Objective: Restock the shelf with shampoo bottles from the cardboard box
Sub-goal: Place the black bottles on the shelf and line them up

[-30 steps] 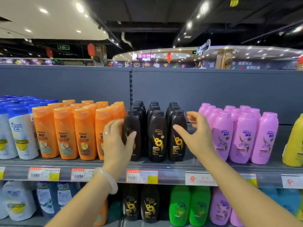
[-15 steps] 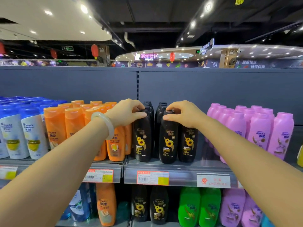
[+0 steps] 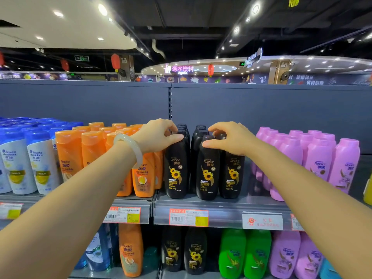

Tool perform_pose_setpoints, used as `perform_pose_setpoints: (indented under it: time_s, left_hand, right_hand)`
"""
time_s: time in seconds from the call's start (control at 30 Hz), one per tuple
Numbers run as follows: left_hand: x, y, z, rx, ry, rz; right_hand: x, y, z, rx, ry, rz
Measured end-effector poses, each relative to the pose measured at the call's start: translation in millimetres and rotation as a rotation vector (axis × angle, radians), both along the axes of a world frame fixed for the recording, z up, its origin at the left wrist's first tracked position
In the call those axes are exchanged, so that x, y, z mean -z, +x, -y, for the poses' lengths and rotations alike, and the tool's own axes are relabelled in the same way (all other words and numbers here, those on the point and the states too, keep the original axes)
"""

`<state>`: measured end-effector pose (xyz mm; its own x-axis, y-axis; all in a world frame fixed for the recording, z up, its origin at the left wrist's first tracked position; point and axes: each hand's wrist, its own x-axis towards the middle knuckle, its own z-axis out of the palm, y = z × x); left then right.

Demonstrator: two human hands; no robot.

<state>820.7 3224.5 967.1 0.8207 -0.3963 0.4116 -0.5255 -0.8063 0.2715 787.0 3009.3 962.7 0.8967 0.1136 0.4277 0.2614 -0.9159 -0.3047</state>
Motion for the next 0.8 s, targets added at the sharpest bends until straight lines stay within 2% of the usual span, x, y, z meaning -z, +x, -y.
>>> perform_pose_setpoints:
  time_s: [0.17, 0.23, 0.3, 0.43, 0.8]
  left_hand:
    - [9.2, -6.3, 13.5, -0.011, 0.015, 0.235]
    - [14.0, -9.5, 24.6, 0.046, 0.043, 0.254]
    - [17.4, -12.2, 37.0, 0.086, 0.085, 0.229]
    - [18.5, -10.8, 56.7, 0.109, 0.171, 0.207]
    - [24.8, -8.3, 64.4, 0.074, 0.193, 0.198]
  right_hand:
    - [3.6, -3.7, 38.1, 0.056, 0.337, -0.034]
    - [21.7, -0.5, 52.0, 0.035, 0.575, -0.098]
    - [41.8, 2.3, 58.6, 0.003, 0.719, -0.194]
    - [68.9, 2.2, 57.7, -0.041, 0.750, -0.347]
    - [72.4, -12.0, 57.9, -0.091, 0.751, -0.315]
